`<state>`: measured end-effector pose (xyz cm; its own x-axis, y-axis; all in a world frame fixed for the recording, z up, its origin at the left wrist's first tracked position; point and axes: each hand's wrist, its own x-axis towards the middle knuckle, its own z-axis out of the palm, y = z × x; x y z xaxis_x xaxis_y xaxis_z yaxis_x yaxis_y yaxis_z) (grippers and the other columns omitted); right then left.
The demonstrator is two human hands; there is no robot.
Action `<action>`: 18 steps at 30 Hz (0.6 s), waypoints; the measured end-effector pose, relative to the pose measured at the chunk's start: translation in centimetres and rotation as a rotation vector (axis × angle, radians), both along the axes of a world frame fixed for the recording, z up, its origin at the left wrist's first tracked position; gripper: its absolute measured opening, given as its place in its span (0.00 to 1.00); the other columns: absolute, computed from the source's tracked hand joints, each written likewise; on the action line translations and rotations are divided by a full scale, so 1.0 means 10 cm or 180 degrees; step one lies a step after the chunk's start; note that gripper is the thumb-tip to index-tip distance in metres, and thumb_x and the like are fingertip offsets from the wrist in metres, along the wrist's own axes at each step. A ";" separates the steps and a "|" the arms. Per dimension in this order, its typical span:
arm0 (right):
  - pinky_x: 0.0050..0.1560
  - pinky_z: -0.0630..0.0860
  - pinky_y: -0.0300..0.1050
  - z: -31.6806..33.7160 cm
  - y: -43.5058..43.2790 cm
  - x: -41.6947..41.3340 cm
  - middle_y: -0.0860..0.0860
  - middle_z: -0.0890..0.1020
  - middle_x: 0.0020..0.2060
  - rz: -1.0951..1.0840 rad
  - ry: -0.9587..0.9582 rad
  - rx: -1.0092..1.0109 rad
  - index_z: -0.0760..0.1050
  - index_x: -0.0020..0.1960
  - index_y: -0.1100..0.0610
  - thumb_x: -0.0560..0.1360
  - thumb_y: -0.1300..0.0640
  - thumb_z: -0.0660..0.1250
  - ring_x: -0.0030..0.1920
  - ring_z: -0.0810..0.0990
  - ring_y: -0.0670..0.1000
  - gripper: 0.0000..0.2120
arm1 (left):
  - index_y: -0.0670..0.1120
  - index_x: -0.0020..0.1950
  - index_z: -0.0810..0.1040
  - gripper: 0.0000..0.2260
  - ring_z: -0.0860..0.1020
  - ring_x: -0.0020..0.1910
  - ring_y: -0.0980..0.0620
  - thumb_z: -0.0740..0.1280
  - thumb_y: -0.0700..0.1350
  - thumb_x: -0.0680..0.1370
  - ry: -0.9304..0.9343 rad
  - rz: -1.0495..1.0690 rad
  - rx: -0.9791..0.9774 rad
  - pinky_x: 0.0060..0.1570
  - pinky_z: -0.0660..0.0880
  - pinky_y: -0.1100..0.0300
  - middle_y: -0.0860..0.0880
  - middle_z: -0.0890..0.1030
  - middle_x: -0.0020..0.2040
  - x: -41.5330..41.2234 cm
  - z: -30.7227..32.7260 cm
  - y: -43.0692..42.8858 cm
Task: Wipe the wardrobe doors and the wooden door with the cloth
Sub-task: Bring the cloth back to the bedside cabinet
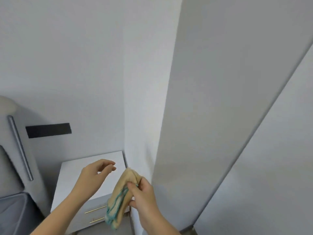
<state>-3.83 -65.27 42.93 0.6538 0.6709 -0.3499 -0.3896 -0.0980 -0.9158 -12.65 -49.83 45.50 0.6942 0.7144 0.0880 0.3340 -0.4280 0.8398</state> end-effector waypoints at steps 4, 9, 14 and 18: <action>0.47 0.82 0.54 -0.54 1.25 0.05 0.60 0.82 0.53 -0.0390 0.0911 -0.0175 0.75 0.61 0.60 0.80 0.62 0.63 0.52 0.83 0.58 0.10 | 0.55 0.50 0.79 0.05 0.80 0.50 0.57 0.65 0.45 0.79 0.0448 0.0115 -0.0136 0.48 0.71 0.64 0.58 0.83 0.47 0.05 -0.51 1.32; 0.46 0.82 0.58 -1.15 2.51 0.31 0.62 0.81 0.49 -0.0987 0.1515 -0.0593 0.73 0.61 0.63 0.80 0.63 0.65 0.51 0.82 0.63 0.11 | 0.48 0.59 0.79 0.09 0.76 0.51 0.55 0.64 0.45 0.80 0.1134 -0.0053 -0.0258 0.52 0.69 0.63 0.50 0.81 0.56 0.21 -1.27 2.53; 0.44 0.82 0.52 -1.52 3.18 0.59 0.58 0.77 0.56 -0.0932 0.1431 -0.0900 0.68 0.70 0.60 0.78 0.53 0.68 0.53 0.80 0.58 0.23 | 0.45 0.67 0.75 0.15 0.77 0.58 0.49 0.62 0.44 0.81 0.1389 -0.0115 -0.0182 0.58 0.72 0.56 0.48 0.79 0.62 0.44 -1.65 3.11; 0.49 0.81 0.48 -1.44 3.15 0.59 0.54 0.75 0.55 -0.0752 0.1130 -0.1163 0.68 0.70 0.57 0.77 0.53 0.68 0.54 0.78 0.55 0.23 | 0.45 0.66 0.75 0.14 0.76 0.56 0.50 0.63 0.43 0.80 0.1147 -0.0181 -0.0180 0.57 0.71 0.57 0.47 0.79 0.62 0.51 -1.62 3.14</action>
